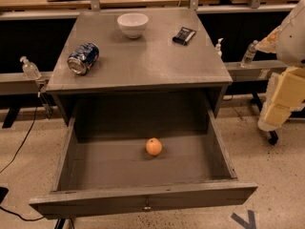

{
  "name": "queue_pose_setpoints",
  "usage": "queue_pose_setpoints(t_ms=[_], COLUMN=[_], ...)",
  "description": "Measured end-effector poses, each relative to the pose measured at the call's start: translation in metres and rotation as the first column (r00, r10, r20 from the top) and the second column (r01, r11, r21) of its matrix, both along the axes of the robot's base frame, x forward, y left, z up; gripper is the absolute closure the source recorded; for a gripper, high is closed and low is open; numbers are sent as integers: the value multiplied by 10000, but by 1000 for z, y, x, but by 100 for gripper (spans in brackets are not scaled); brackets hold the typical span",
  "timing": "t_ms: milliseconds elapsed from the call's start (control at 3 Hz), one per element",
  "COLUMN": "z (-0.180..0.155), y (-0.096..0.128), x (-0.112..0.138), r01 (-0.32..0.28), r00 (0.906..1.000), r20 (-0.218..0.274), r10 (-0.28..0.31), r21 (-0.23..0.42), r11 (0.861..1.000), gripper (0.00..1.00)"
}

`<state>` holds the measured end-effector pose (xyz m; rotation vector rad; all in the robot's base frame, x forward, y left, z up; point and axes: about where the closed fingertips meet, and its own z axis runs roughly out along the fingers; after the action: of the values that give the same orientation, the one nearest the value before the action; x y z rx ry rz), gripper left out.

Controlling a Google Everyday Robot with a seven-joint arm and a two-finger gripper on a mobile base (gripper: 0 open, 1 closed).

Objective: Pick orange can from top drawer and place on counter

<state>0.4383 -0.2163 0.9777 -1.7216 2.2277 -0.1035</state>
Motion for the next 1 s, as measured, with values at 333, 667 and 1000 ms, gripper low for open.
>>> queue_pose_setpoints(t_ms=[333, 667, 1000], z=[2, 10, -32], y=[0, -1, 30], x=[-1, -5, 16], r01=[-46, -236, -859], r00=[10000, 9997, 9960], r20=[13, 72, 305], r10=[45, 234, 839], r21=[60, 308, 684], r11=[10000, 9992, 9940], gripper=[0, 0, 0])
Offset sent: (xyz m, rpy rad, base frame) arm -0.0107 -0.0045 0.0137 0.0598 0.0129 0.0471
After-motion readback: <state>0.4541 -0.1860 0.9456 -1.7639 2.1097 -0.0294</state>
